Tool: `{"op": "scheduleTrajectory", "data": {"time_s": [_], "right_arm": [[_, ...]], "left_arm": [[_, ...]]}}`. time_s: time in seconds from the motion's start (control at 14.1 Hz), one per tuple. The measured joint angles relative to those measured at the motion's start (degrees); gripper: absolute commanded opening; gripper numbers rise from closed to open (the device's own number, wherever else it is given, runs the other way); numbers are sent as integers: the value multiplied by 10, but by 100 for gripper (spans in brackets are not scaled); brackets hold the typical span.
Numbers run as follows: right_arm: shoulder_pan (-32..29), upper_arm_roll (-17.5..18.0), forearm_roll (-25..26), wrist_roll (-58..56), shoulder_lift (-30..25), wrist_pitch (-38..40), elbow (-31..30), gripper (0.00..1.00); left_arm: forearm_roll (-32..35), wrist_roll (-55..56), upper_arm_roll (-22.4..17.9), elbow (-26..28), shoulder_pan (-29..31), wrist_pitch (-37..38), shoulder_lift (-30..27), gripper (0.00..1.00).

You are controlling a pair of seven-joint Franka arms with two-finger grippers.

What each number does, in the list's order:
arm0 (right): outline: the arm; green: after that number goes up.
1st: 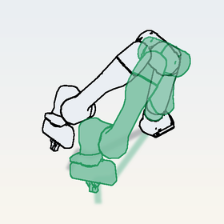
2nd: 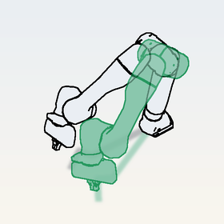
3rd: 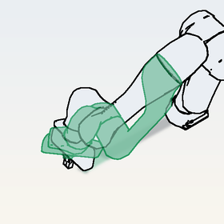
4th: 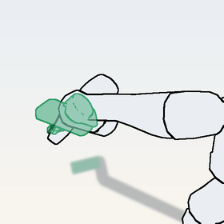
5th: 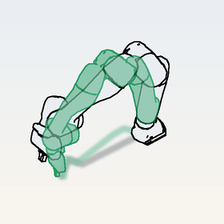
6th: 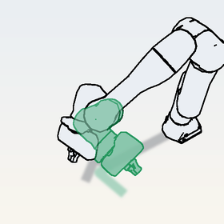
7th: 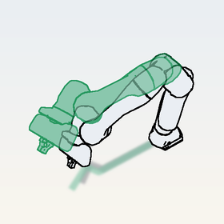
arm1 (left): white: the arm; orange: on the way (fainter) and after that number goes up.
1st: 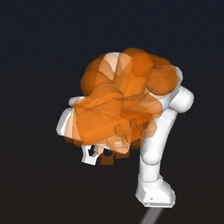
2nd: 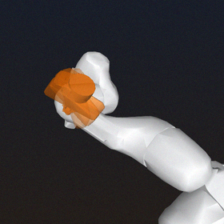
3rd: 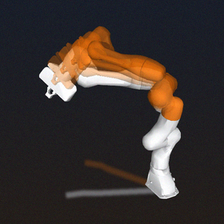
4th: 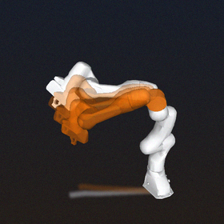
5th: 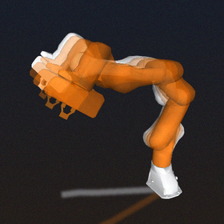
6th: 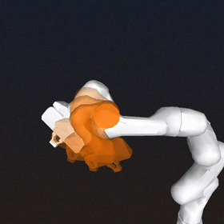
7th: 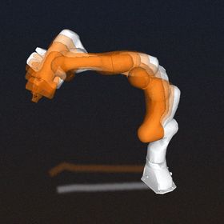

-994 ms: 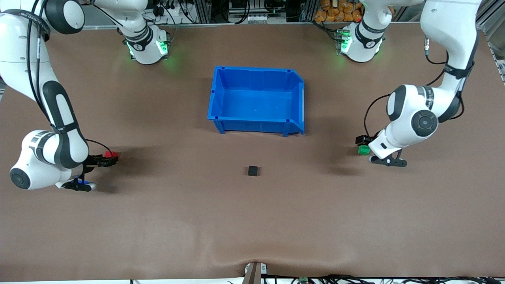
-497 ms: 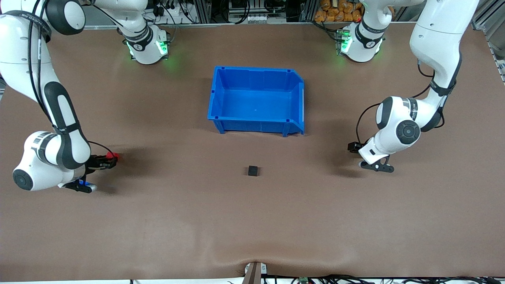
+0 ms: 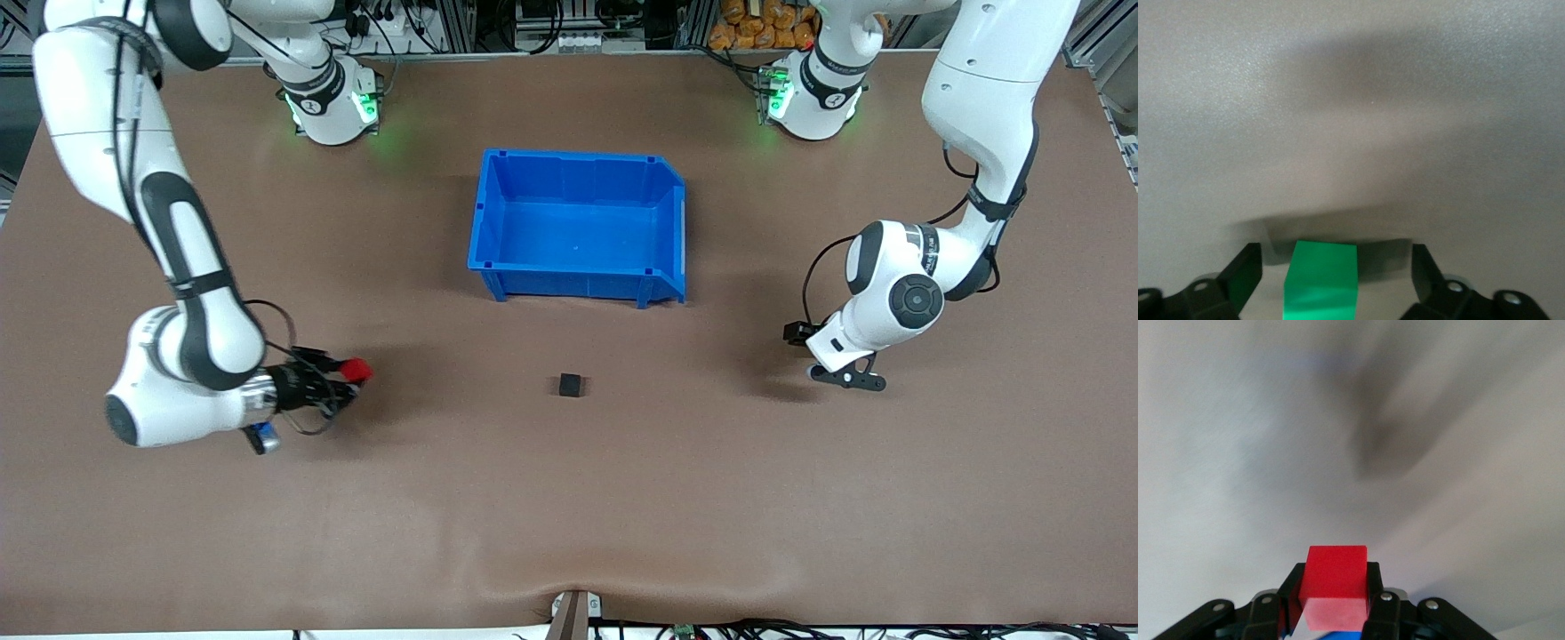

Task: Attach green and red cubes to black cube
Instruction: 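Carry the red cube with the right gripper beside the black cube, then place the red cube against the black cube while the left gripper carries the green cube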

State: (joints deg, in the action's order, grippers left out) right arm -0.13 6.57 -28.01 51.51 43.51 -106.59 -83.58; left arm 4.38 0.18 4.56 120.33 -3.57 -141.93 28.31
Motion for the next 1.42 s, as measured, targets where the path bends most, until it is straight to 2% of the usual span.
{"op": "scheduleTrajectory", "data": {"time_s": [0.14,0.5,0.78,0.92,1.07,1.28,1.42], "right_arm": [[44,0,-40,99,0,-62,0,0],[150,1,-57,294,17,-226,-2,0],[205,1,-58,410,48,-324,-3,0],[229,0,-58,435,61,-363,-3,0],[238,0,-59,443,65,-369,-3,0],[251,0,-61,445,65,-369,-1,0],[259,0,-62,446,65,-368,-1,0]], "left_arm": [[0,9,0,0,0,1,0,0],[0,49,0,-2,-1,10,-5,0],[0,143,7,-12,-3,10,-6,0],[0,216,19,-30,-5,10,-12,0],[0,315,36,-44,-7,17,-22,0],[0,501,78,-55,-11,28,-29,0],[1,645,93,-64,-35,28,-29,0]]}}
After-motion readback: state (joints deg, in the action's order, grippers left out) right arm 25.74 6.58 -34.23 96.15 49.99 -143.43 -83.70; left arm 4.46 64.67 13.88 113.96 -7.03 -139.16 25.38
